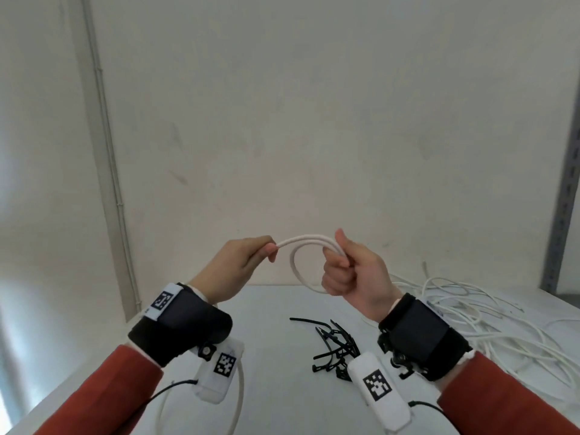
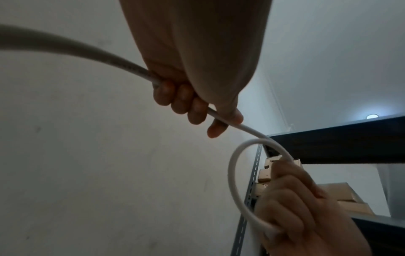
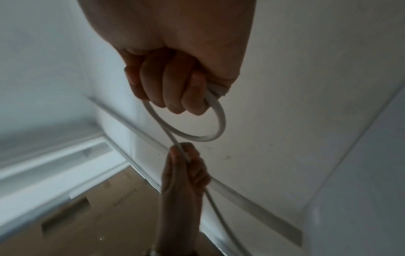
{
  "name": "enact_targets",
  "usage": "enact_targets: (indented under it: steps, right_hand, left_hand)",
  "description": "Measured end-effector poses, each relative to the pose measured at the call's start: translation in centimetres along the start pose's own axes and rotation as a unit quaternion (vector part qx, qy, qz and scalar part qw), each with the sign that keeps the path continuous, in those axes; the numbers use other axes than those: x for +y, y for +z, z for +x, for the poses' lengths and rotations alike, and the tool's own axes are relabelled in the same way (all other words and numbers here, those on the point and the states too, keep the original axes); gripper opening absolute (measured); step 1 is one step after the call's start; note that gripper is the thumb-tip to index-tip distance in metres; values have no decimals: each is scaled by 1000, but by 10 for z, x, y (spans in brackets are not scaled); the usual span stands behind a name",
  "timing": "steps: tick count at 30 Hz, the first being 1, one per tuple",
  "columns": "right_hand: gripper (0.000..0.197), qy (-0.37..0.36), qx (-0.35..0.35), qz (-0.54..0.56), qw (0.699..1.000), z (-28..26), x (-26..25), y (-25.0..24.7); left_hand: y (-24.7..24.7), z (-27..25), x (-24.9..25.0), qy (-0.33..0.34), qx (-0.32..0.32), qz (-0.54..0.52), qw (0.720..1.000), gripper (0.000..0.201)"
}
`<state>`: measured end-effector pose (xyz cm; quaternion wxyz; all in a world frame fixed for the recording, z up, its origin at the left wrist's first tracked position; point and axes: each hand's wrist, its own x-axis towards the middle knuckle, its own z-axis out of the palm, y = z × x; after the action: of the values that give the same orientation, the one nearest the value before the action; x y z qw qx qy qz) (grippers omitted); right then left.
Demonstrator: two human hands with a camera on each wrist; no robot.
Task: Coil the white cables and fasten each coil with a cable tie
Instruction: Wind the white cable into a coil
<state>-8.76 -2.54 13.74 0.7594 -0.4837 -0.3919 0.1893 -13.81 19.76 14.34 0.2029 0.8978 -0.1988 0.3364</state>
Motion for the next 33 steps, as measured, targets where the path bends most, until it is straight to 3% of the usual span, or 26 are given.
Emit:
enact_targets:
  steps: [4, 7, 12, 14, 18, 21, 24, 26, 28, 30, 31, 32, 33]
  right_hand:
    - [53, -28, 60, 198, 978, 0, -12, 9]
    - [53, -77, 78, 271, 956, 2, -22, 4]
    - [45, -152, 102, 294, 938, -1, -33, -13]
    - [36, -194, 117, 301, 926, -3, -42, -21]
    - [18, -241, 154, 288, 914, -1, -54, -39]
    - [26, -235, 207, 173, 934, 8, -45, -45]
    - [25, -227, 245, -105, 937, 15, -28, -41]
    - [21, -202, 196, -306, 909, 16, -16, -37]
    - [17, -155, 107, -478, 858, 15, -7, -33]
    - [16, -92, 13, -598, 796, 11, 1, -28]
    - [16, -65, -22, -621, 780, 9, 5, -27]
    - [19, -43, -42, -614, 787, 7, 7, -25]
    - [25, -24, -52, -580, 813, 4, 8, -25]
  left_hand:
    - [20, -5, 0, -22, -3, -44, 999, 29]
    - [30, -10, -5, -45, -4, -47, 998, 28]
    - [32, -18, -19, -74, 21, 24, 997, 25]
    - [30, -24, -27, -97, 7, 84, 992, 33]
    - [29, -36, -31, -41, -2, 174, 984, 56]
    - [24, -35, -13, 44, -6, 209, 977, 50]
    - [15, -27, 13, 131, -11, 230, 964, 42]
    - [10, -21, 27, 182, -16, 240, 954, 38]
    - [5, -15, 35, 217, -21, 250, 943, 37]
    - [-1, -10, 37, 226, -24, 252, 940, 40]
    - [-5, -8, 35, 223, -24, 251, 942, 42]
    - [-8, -6, 31, 215, -24, 247, 945, 44]
    - [-11, -5, 27, 200, -23, 237, 950, 46]
